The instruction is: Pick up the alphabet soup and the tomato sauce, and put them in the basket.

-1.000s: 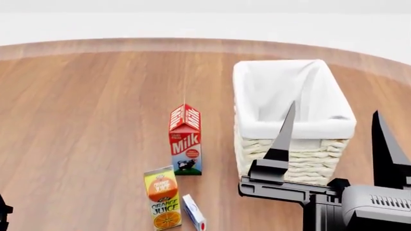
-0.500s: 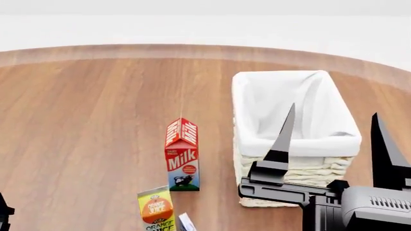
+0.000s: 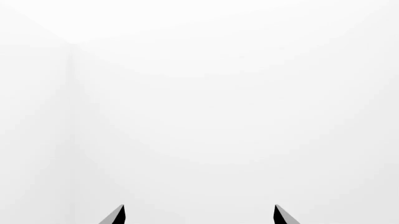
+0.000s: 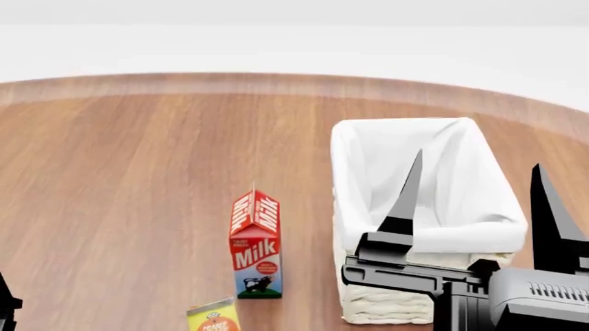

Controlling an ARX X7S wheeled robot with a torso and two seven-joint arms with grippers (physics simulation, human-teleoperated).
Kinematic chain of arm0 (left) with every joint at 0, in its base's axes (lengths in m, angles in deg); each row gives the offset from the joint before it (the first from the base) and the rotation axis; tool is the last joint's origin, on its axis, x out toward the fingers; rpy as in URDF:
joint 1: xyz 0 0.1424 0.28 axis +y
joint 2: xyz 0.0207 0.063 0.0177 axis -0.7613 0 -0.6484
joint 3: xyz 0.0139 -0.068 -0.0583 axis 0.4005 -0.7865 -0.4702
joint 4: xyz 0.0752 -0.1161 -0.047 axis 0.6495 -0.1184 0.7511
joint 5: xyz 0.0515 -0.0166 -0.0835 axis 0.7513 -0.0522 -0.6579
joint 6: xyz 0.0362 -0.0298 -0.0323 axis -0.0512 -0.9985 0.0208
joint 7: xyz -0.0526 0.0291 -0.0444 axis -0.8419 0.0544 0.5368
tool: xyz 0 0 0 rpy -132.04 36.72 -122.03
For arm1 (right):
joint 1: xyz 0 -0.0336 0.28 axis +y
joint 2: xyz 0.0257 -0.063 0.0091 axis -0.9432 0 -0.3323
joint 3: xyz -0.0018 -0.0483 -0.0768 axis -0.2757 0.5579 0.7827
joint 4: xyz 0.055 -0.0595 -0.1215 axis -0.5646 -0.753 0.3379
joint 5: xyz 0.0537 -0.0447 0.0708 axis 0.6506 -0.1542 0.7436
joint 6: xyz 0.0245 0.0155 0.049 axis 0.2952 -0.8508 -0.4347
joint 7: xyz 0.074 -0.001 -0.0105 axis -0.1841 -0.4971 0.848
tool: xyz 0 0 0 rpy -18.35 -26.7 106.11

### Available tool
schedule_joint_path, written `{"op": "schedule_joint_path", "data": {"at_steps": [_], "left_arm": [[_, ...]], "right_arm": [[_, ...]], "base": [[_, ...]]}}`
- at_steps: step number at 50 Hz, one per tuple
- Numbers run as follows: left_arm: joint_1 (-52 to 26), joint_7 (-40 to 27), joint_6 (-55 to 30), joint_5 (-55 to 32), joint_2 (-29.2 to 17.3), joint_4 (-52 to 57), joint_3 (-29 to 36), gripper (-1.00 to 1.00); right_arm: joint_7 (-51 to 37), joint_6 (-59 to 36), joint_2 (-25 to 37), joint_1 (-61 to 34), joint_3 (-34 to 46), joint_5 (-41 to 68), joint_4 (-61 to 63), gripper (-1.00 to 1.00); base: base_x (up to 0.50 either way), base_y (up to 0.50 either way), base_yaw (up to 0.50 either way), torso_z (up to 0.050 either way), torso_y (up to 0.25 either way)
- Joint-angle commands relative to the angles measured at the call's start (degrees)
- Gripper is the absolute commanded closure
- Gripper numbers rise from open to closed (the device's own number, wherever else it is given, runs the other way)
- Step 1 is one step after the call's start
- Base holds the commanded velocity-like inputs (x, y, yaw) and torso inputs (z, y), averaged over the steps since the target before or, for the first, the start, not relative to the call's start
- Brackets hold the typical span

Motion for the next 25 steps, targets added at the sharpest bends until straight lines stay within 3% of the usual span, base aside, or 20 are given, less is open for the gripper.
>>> {"op": "schedule_joint_path", "data": {"at_steps": [1, 5, 7, 11, 25], "left_arm": [[0.2, -0.4, 0.2, -0.4, -0.4, 0.0, 0.0, -1.00], [0.3, -0.5, 0.5, -0.4, -0.5, -0.2, 0.2, -1.00], [0.4, -0.6, 0.6, -0.5, -0.5, -0.3, 0.1, -1.00], [0.1, -0.8, 0.3, -0.6, -0.7, 0.0, 0.2, -1.00], [0.0, -1.3, 0.1, -0.9, -1.1, 0.1, 0.6, -1.00]], "right_arm": [[-0.1, 0.8, 0.1, 0.4, 0.2, 0.0, -0.6, -1.00], [-0.2, 1.0, 0.2, 0.5, 0.3, 0.0, -0.7, -1.00], [-1.2, -3.4, 0.7, -1.8, -0.4, 1.9, 1.6, -1.00], [-0.4, 0.8, 0.4, 0.5, 0.3, 0.2, -0.5, -1.00], [-0.9, 0.1, 0.7, -0.1, 0.5, 0.7, -0.1, -1.00]], "base": [[0.15, -0.01, 0.00, 0.000, 0.000], [0.15, -0.01, 0.00, 0.000, 0.000], [0.15, -0.01, 0.00, 0.000, 0.000], [0.15, -0.01, 0.00, 0.000, 0.000], [0.15, -0.01, 0.00, 0.000, 0.000]]}}
